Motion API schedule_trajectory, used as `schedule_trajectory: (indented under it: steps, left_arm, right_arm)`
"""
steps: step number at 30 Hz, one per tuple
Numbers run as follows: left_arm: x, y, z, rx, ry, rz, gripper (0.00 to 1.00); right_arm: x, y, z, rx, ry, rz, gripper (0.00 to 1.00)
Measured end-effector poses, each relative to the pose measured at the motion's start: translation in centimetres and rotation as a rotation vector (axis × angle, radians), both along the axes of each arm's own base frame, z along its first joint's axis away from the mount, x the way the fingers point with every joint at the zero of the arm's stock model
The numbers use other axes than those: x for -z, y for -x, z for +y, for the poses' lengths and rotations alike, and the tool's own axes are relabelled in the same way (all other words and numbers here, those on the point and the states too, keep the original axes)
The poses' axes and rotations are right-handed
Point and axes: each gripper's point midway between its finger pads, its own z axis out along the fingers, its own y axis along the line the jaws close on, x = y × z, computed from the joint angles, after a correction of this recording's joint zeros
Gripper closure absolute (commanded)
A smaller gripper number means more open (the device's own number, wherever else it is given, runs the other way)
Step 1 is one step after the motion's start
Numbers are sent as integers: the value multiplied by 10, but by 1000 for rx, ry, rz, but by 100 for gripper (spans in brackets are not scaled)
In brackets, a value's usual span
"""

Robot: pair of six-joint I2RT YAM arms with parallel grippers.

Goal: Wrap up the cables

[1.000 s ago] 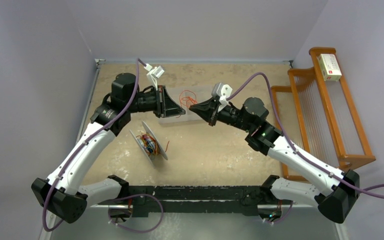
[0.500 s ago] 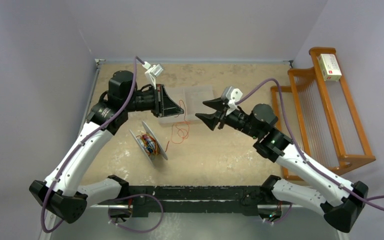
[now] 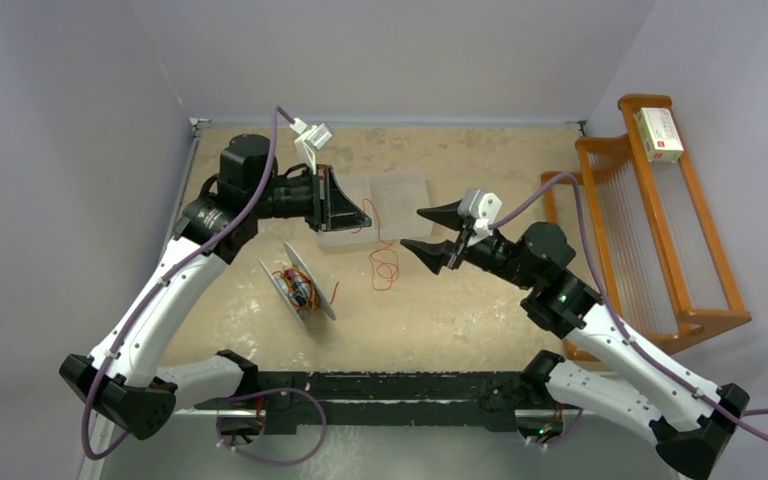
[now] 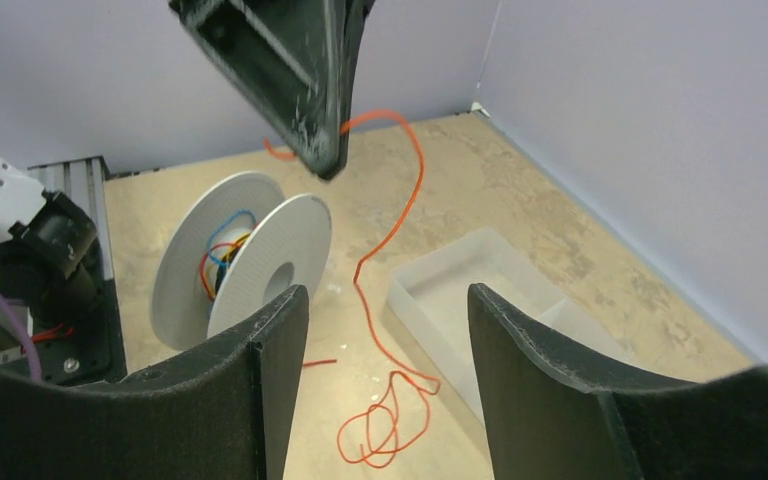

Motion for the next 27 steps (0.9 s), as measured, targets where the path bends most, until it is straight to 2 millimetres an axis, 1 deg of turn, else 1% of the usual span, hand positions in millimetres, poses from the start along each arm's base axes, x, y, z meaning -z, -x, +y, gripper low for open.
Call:
schedule_trajectory:
  steps: [5, 9, 17, 19, 22, 25, 27]
  left_arm:
    - [-19, 5, -1, 26, 23, -39, 100]
    - [-31, 9, -1, 51, 42, -66, 100]
    - [-53, 17, -2, 80, 84, -84, 100]
    - [-59, 18, -2, 82, 91, -98, 100]
    - [-66, 19, -1, 84, 99, -115, 100]
    - [-68, 20, -1, 84, 100, -118, 100]
    - [-68, 20, -1, 84, 100, -118, 100]
  right_arm:
    - [22, 6, 3, -40, 40, -1, 33]
    - [40, 9, 5, -70, 57, -45, 32]
    - [54, 6, 11, -85, 39, -141, 33]
    - [63, 6, 11, -85, 35, -141, 33]
    - [87, 7, 10, -84, 42, -97, 35]
    - [109, 6, 7, -59, 27, -28, 40]
    - [116, 3, 5, -36, 15, 9, 43]
